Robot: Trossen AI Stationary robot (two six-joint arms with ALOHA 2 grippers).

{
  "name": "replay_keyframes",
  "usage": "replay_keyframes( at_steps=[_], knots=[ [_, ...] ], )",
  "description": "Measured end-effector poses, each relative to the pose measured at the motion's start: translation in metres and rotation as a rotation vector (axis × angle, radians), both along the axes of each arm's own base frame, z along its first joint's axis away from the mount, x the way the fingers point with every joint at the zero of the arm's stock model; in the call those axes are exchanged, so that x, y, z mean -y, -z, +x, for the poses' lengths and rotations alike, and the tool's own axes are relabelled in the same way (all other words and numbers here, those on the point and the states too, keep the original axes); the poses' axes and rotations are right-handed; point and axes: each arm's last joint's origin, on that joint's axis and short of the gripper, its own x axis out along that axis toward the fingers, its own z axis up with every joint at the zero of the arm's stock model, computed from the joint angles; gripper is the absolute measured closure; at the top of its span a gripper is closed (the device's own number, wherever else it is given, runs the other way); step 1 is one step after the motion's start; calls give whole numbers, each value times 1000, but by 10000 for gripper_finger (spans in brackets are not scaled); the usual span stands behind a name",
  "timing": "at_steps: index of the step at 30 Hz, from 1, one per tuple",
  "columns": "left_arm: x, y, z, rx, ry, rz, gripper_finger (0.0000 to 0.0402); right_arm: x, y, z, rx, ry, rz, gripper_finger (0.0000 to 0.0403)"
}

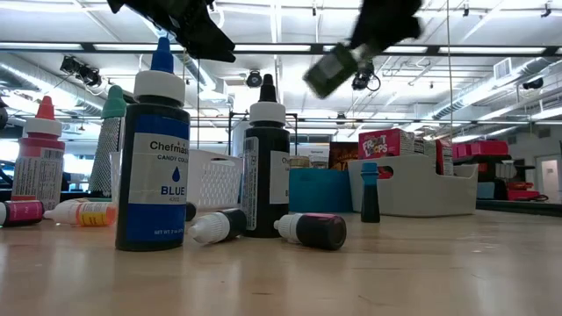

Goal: Pick & Place Kitchen Items
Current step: Put the green seasoning bottle into the blue bin

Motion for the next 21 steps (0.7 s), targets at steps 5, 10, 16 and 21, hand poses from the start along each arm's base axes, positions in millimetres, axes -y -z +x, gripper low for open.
replay_keyframes(
  at_steps=[5, 10, 16, 21],
  knots=[
    [0, 0, 0, 1, 0, 1, 97, 38, 13, 29, -23, -116, -53, 189],
    [0, 0, 0, 5, -5, -8, 97, 88, 29, 50, -124, -134, -105, 187],
    [0, 0, 0, 8, -15, -30, 97, 151, 42, 58, -217, -139, -61, 187],
    [0, 0, 0, 7, -18, -30, 97, 184, 66, 52, -299, -133, 70, 186]
  ],
)
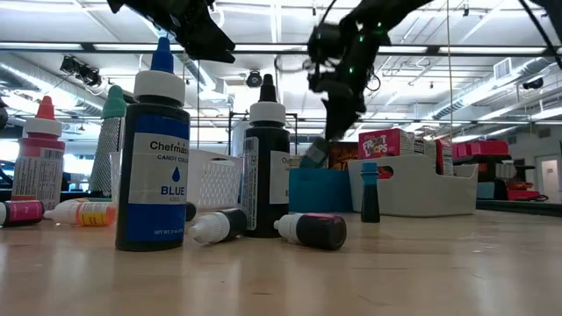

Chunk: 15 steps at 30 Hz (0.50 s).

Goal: Pick & Place Kitchen Items
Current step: Put the green seasoning bottle into the blue bin

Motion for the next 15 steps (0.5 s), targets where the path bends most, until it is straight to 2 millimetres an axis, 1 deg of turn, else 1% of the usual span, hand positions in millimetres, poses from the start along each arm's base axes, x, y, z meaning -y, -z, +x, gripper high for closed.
replay_keyframes(
  at_steps=[3, 8, 12, 15],
  knots=[
    [0, 0, 0, -2, 3, 5, 97, 9, 13, -2, -54, 8, 43, 186],
    [0, 0, 0, -6, 4, 16, 97, 15, 30, -5, -154, 10, 90, 186],
    [0, 0, 0, -12, 12, 37, 97, 21, 35, -6, -209, 43, 20, 186],
    [0, 0, 0, -12, 14, 39, 97, 23, 35, -7, -228, 29, -15, 182]
  ],
)
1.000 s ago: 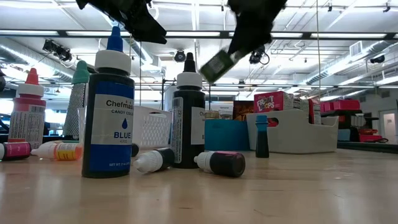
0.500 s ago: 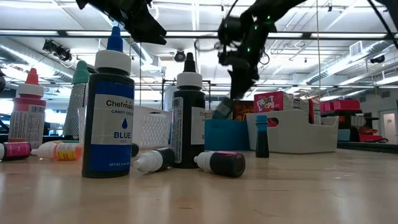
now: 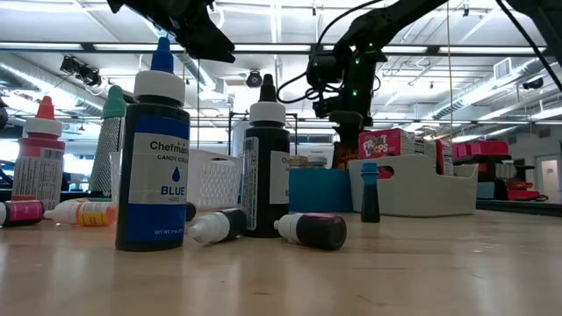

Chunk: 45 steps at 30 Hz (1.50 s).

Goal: Pick & Place Kitchen Items
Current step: Put the green seasoning bottle into the blue bin, then put the red seasoning can into the blue bin

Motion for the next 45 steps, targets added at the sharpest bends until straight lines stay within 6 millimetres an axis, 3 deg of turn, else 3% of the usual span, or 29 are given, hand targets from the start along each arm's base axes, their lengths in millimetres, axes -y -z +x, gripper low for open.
replay_keyframes(
  at_steps=[10, 15, 20, 25, 34, 39, 45],
  knots=[
    [0, 0, 0, 2, -3, -7, 97, 3, -2, 5, 46, -5, -45, 116],
    [0, 0, 0, 2, -3, -7, 97, 3, -3, 7, 49, 3, -83, 111],
    [0, 0, 0, 2, -3, -7, 97, -12, -16, 6, 93, 31, -56, 113],
    [1, 0, 0, 8, 17, -14, 97, -45, -41, -2, 108, 23, -35, 125],
    [11, -1, 4, 22, 137, -48, 97, -111, -89, -18, 298, 43, 119, 145],
    [20, -1, 7, 21, 172, -47, 97, -161, -101, -22, 330, -37, 164, 156],
    [28, -1, 9, 26, 205, -44, 97, -233, -99, -31, 282, -75, 260, 168]
  ],
)
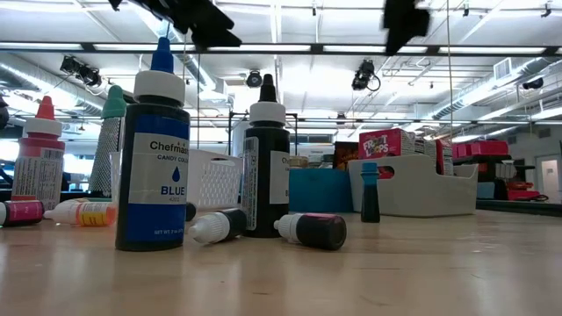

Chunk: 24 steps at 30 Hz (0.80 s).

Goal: Pick & Place Kitchen Items
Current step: Put the red seasoning can into the blue bin

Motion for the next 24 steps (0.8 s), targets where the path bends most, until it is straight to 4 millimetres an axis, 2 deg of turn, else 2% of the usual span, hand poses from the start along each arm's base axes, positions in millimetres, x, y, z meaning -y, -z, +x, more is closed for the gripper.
replay_keyframes(
  at_steps=[5, 11, 18, 24],
  knots=[
    [3, 0, 1, 2, 12, 1, 97, -50, 2, -19, -63, 77, 101, 174],
    [3, -2, 2, 19, 14, 6, 97, -99, 5, -40, -153, 201, 262, 175],
    [3, -2, 2, 19, 13, 6, 97, -128, 6, -59, -199, 175, 299, 174],
    [2, -2, 2, 16, -12, 11, 97, -145, 20, -61, -234, 196, 252, 160]
  ],
)
